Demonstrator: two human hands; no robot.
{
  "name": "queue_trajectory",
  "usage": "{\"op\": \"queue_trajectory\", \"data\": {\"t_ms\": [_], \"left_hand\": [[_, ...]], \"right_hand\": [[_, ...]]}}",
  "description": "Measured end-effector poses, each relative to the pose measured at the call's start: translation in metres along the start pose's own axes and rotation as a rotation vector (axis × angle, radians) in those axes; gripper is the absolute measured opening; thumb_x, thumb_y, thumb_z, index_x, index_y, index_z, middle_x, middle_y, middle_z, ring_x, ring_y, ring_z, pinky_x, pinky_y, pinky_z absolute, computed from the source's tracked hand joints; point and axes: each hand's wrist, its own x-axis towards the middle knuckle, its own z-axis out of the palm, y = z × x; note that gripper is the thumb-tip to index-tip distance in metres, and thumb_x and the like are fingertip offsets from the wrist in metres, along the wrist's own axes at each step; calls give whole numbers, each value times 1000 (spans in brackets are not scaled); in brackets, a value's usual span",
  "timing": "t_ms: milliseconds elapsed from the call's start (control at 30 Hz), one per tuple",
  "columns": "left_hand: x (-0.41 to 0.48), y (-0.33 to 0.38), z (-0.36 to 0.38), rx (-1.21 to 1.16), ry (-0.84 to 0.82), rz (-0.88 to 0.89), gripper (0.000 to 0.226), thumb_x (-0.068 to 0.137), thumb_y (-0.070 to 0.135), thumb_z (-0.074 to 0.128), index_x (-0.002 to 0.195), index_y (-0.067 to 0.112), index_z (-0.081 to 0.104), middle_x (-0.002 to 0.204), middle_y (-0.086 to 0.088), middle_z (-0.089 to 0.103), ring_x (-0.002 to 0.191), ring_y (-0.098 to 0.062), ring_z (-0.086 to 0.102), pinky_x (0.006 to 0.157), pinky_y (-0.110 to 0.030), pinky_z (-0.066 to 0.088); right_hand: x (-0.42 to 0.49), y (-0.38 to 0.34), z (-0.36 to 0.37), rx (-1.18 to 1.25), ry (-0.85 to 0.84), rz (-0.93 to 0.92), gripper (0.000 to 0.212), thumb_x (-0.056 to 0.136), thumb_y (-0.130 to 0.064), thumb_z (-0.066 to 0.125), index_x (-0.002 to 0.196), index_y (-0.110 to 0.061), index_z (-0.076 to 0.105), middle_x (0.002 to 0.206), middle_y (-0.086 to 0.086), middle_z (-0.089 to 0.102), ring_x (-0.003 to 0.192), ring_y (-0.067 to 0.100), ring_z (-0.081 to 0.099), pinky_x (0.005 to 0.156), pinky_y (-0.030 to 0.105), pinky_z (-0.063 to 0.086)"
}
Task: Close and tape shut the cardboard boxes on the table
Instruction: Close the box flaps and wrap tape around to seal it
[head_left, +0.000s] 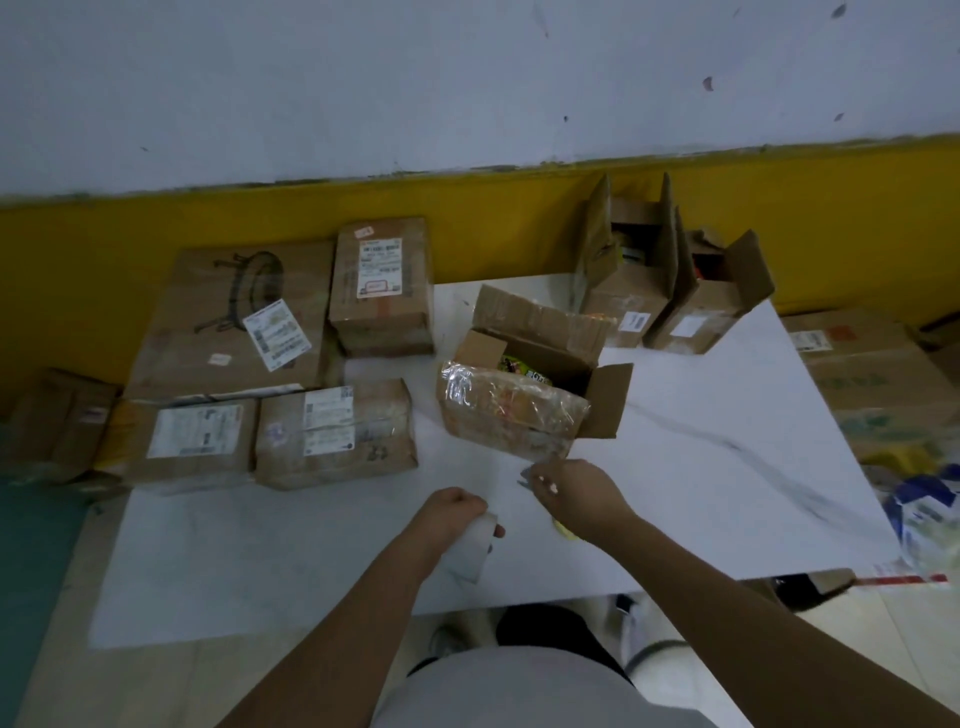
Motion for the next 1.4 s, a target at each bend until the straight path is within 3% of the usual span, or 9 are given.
{"op": "queue_trajectory", "data": {"t_ms": [133, 367, 533, 633, 733, 833, 967, 1233, 1400], "left_hand": [[-9, 5, 0, -40, -6, 17, 23, 97, 22, 57, 110, 3, 59, 85, -14, 76, 67, -24, 68, 48, -21, 50], [-17, -2, -8, -122, -48, 67, 15, 97, 23, 58, 104, 9, 59, 89, -14, 76, 75, -26, 69, 53, -23, 53], [-13, -14, -21, -172, -24, 99, 15, 97, 24, 58, 105, 15, 67, 102, -12, 74, 83, -26, 70, 66, -30, 54], [-8, -20, -26, -165, 56, 122, 12, 94, 27, 61, 97, 20, 71, 105, -8, 69, 88, -23, 63, 68, -28, 47], [-7, -25, -29, -287, 150, 147, 12, 92, 21, 65, 95, 15, 75, 102, -6, 70, 88, -21, 64, 63, -26, 48], [-4, -31, -35, -396, 194, 136, 8, 90, 20, 68, 87, 20, 76, 104, -6, 71, 95, -27, 65, 69, -34, 53], [3, -45, -38, -471, 166, 87, 11, 87, 19, 73, 96, 14, 75, 103, -13, 70, 85, -28, 64, 61, -29, 51], [17, -74, -24, -205, 232, 116, 18, 75, 12, 84, 90, 4, 78, 95, -7, 75, 93, -21, 69, 85, -24, 51], [16, -91, 3, -143, 251, 162, 13, 76, 16, 83, 85, 8, 78, 82, 1, 73, 82, -13, 67, 70, -17, 48]], "right_hand": [[15, -11, -17, 345, 165, 69, 25, 103, -18, 46, 115, -15, 68, 104, -1, 68, 84, 8, 59, 69, 6, 39], [27, -4, 0, 399, 52, 256, 33, 105, -18, 40, 127, -9, 63, 128, 10, 63, 118, 28, 56, 94, 22, 37], [21, -27, 13, 763, -184, 345, 41, 92, -59, 52, 114, -26, 63, 124, 3, 62, 112, 23, 59, 103, 44, 48], [9, -54, 23, 798, -451, 242, 68, 85, -67, 56, 141, -32, 44, 134, -13, 46, 125, 14, 46, 103, 32, 42], [-3, -75, 48, 804, -440, 273, 110, 57, -74, 76, 146, -26, 33, 139, -9, 43, 125, 16, 49, 102, 33, 45], [-13, -87, 67, 760, -217, 319, 75, 68, -59, 80, 124, -19, 50, 120, -4, 58, 104, 12, 60, 85, 28, 52], [-34, -97, 75, 831, -284, 241, 31, 86, -39, 73, 111, -20, 73, 102, -12, 73, 93, -3, 66, 79, 15, 50], [-77, -71, 101, 737, -167, 387, 40, 87, -46, 69, 70, -9, 64, 63, 2, 56, 61, 10, 52, 62, 28, 37], [-84, -57, 120, 723, -214, 549, 41, 83, -46, 73, 84, -6, 77, 80, 7, 75, 78, 23, 72, 71, 30, 56]]}}
